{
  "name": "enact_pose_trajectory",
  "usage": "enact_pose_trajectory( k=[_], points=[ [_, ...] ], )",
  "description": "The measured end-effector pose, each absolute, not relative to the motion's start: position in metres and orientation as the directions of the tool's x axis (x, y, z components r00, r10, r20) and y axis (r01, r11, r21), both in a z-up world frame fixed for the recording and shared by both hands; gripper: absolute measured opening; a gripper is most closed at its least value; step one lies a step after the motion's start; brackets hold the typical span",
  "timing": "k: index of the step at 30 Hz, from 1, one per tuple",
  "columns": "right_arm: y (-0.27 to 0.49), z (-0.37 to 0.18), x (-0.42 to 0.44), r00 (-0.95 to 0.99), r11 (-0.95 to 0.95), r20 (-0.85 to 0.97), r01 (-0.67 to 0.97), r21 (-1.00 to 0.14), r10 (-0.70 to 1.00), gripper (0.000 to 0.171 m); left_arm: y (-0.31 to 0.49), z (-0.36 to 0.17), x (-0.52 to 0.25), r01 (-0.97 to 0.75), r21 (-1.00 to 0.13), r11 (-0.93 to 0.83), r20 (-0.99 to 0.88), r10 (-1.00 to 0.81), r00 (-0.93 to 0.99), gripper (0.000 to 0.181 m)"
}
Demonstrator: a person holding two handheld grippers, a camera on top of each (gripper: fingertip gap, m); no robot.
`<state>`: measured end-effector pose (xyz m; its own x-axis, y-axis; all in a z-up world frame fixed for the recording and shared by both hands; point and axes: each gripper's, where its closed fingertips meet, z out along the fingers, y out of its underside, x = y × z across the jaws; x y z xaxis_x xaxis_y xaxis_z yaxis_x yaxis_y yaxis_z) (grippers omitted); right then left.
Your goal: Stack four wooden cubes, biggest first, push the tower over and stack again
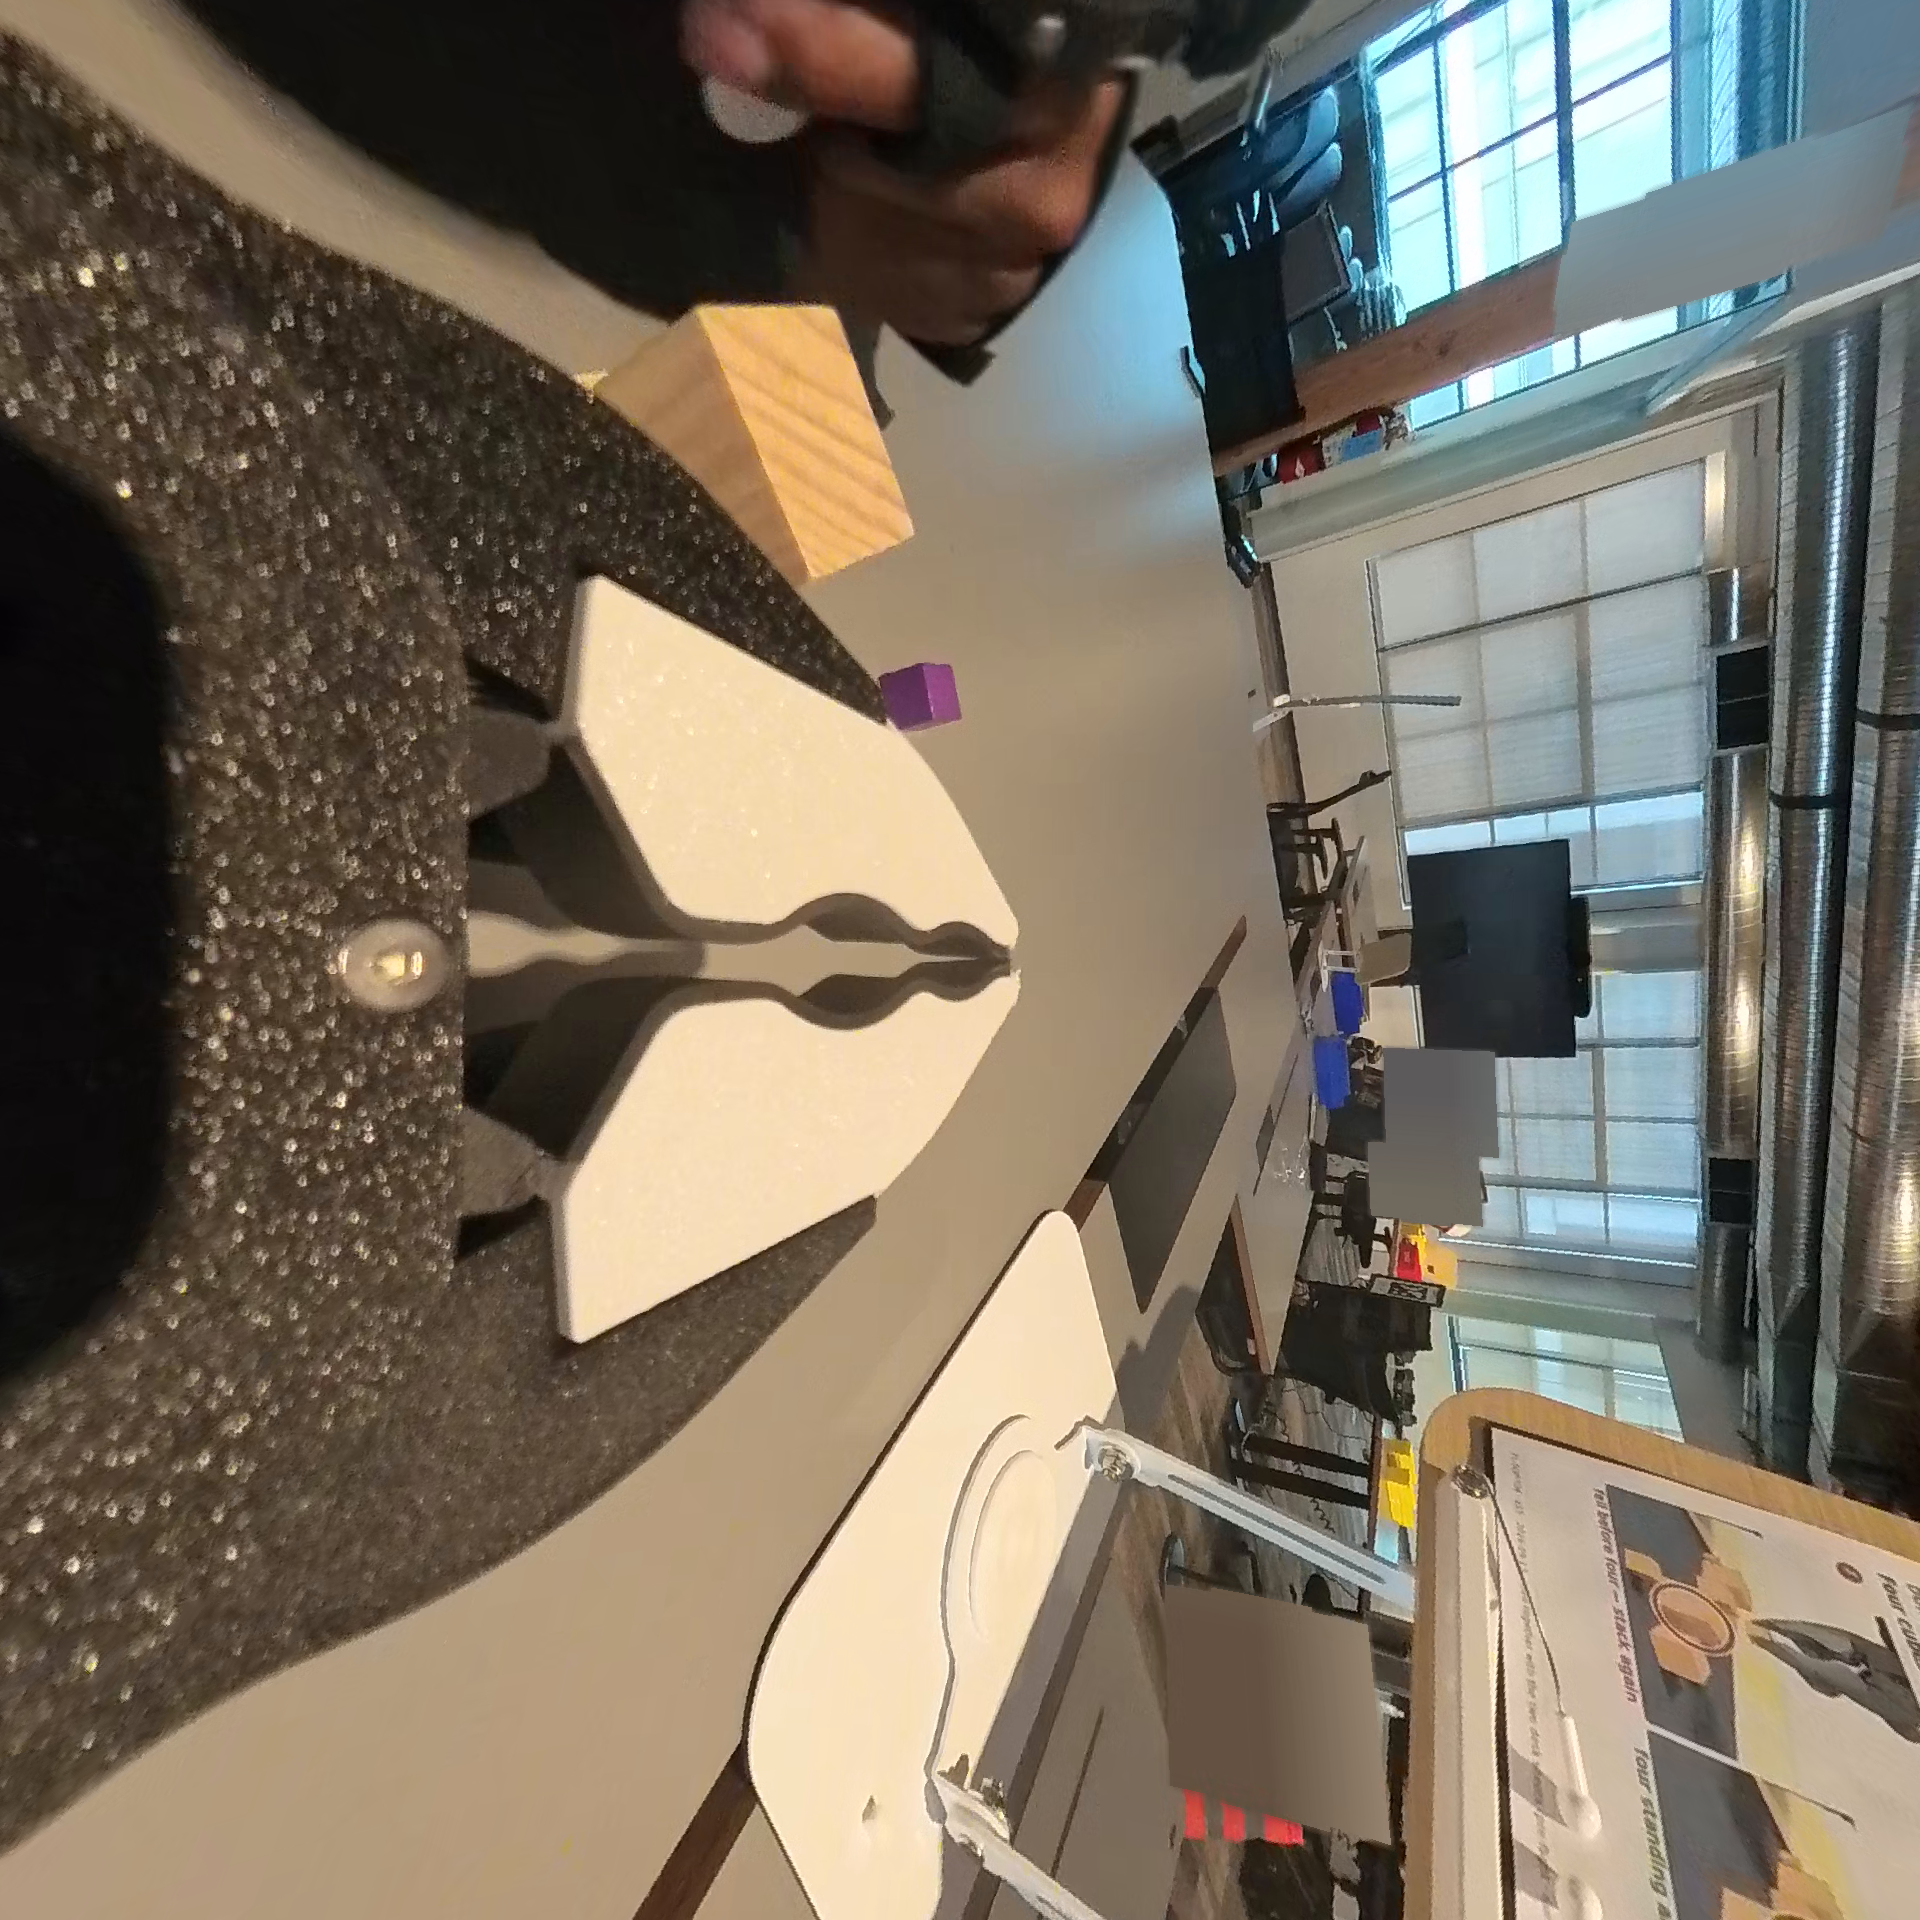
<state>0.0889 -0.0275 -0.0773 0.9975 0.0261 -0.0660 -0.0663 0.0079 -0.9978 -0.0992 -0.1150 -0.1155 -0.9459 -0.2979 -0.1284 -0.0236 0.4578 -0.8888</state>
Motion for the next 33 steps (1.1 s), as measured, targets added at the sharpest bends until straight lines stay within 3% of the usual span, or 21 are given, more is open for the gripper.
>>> enact_pose_trajectory(
  k=[1,4,9,15,33],
  points=[
    [-0.028,-0.077,0.089,0.997,0.008,-0.067,-0.068,-0.998,0.026,0.000,-0.111,-0.100,-0.087,-0.029,-0.907,0.420,-0.140,-0.366,-0.920,0.029],
    [-0.028,-0.077,0.090,0.997,0.011,-0.068,-0.069,-0.998,0.024,0.000,-0.088,-0.061,-0.047,-0.093,-0.940,0.328,-0.122,-0.578,-0.807,0.028],
    [-0.028,-0.077,0.089,0.998,0.009,-0.059,-0.059,-0.998,0.021,0.000,-0.059,-0.060,-0.003,-0.250,-0.877,0.410,-0.137,-0.712,-0.689,0.028],
    [-0.027,-0.077,0.089,0.998,0.006,-0.063,-0.063,-0.998,0.021,0.000,-0.054,-0.075,0.008,-0.369,-0.863,0.345,-0.012,-0.744,-0.668,0.028],
    [-0.026,-0.078,0.089,0.998,-0.002,-0.059,-0.059,-0.998,0.018,0.000,-0.057,-0.088,0.001,-0.392,-0.793,0.466,-0.065,-0.705,-0.706,0.028]
  ],
)
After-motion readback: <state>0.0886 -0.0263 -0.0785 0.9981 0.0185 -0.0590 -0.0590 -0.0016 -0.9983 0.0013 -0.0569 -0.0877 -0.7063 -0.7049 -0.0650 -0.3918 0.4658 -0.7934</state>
